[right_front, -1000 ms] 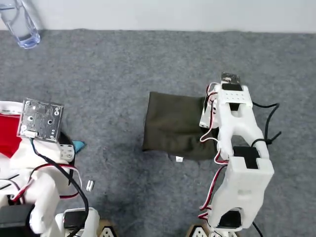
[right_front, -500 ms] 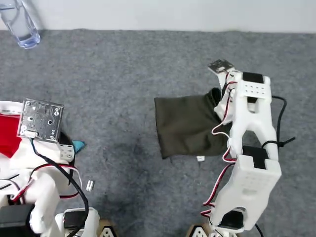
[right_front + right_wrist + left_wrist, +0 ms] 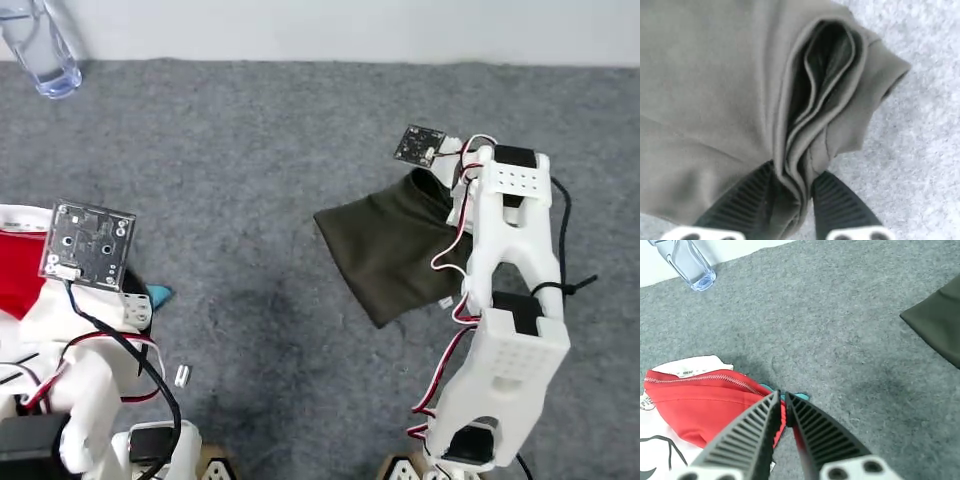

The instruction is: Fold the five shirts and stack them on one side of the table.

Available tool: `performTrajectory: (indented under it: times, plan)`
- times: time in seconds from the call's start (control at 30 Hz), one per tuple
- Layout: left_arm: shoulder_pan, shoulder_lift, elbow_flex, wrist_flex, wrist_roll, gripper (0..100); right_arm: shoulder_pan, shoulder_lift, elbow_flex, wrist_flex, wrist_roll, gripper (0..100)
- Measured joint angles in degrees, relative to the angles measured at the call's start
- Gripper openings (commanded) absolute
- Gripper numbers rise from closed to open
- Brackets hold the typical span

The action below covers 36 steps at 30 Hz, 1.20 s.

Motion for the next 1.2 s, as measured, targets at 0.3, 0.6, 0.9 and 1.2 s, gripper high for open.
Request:
performTrajectory:
  times: [0.3, 0.6, 0.9, 1.2]
  plan:
    - [0.0, 0.0, 0.0, 0.0, 0.0, 2, 0.2, -10.9, 0.0, 0.0, -22.8, 28.2]
    - [0.0, 0.0, 0.0, 0.0, 0.0, 2, -5.5, -16.7, 0.0, 14.0, -56.0, 28.4]
    - [0.0, 0.0, 0.0, 0.0, 0.0, 2, -11.3, -17.3, 1.1, 24.2, -91.3, 28.4]
    - [0.0, 0.0, 0.0, 0.0, 0.0, 2, -10.6, -22.8, 16.4, 10.2, -95.9, 28.4]
